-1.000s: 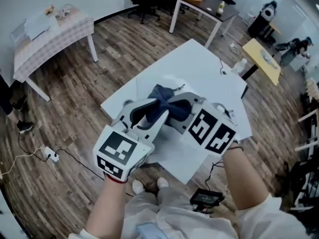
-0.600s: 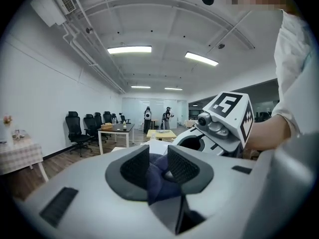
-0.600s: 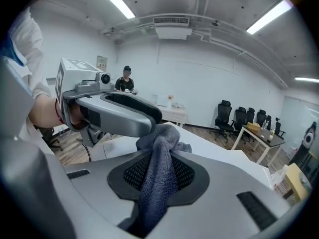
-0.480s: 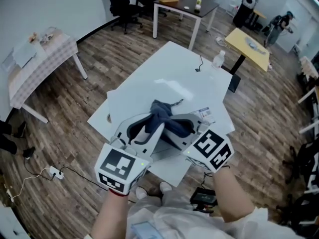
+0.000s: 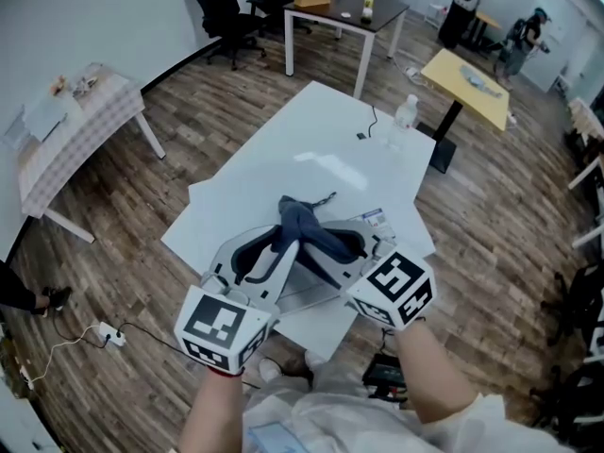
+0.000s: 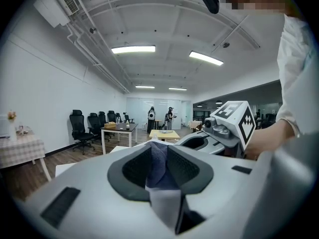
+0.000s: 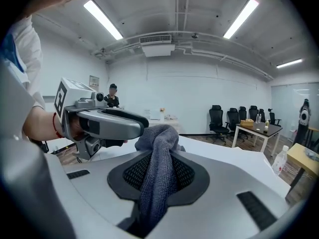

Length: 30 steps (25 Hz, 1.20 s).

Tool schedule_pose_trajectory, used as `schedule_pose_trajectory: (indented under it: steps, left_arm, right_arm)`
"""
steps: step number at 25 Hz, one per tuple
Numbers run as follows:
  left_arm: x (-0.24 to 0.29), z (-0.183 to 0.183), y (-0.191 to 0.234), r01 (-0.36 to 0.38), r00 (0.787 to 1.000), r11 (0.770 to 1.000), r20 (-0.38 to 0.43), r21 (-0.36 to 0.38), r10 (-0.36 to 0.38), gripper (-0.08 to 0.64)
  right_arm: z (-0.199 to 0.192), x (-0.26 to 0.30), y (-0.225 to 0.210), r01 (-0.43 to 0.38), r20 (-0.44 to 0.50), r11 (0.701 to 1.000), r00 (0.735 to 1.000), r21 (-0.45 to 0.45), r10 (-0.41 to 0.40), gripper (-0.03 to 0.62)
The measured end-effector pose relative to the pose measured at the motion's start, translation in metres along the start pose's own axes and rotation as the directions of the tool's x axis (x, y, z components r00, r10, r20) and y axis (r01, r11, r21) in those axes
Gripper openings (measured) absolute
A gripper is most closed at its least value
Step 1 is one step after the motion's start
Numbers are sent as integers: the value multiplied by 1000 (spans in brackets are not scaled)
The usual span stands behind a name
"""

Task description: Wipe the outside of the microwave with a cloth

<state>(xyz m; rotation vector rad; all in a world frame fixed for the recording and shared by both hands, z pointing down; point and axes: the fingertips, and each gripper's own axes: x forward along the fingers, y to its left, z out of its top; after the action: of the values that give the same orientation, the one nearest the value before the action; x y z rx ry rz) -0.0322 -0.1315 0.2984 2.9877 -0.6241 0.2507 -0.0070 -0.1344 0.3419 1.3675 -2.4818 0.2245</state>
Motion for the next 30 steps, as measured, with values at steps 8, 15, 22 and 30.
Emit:
schedule_pose_trajectory:
  steps: [8,15,22,30]
  left_arm:
    - [4,9,6,-12,1000,1000,7,-6,12,83]
    - [10,14,9,-12,1000,1000,18,-8,13,83]
    - [11,11,10,-6,1000,1000,12,-8,7,83]
    - [12,15,10,-5,1000,1000,5,-13,5,83]
  right_arm:
    - [4,1,-13,-1,11,999,1000,38,0,83]
    - [7,1,-22,2,16,999,1000,40,-2,83]
    - [7,2,-23,-1,22,999,1000,49,0,83]
    - [10,1,-24,-1,22,999,1000,48,0,83]
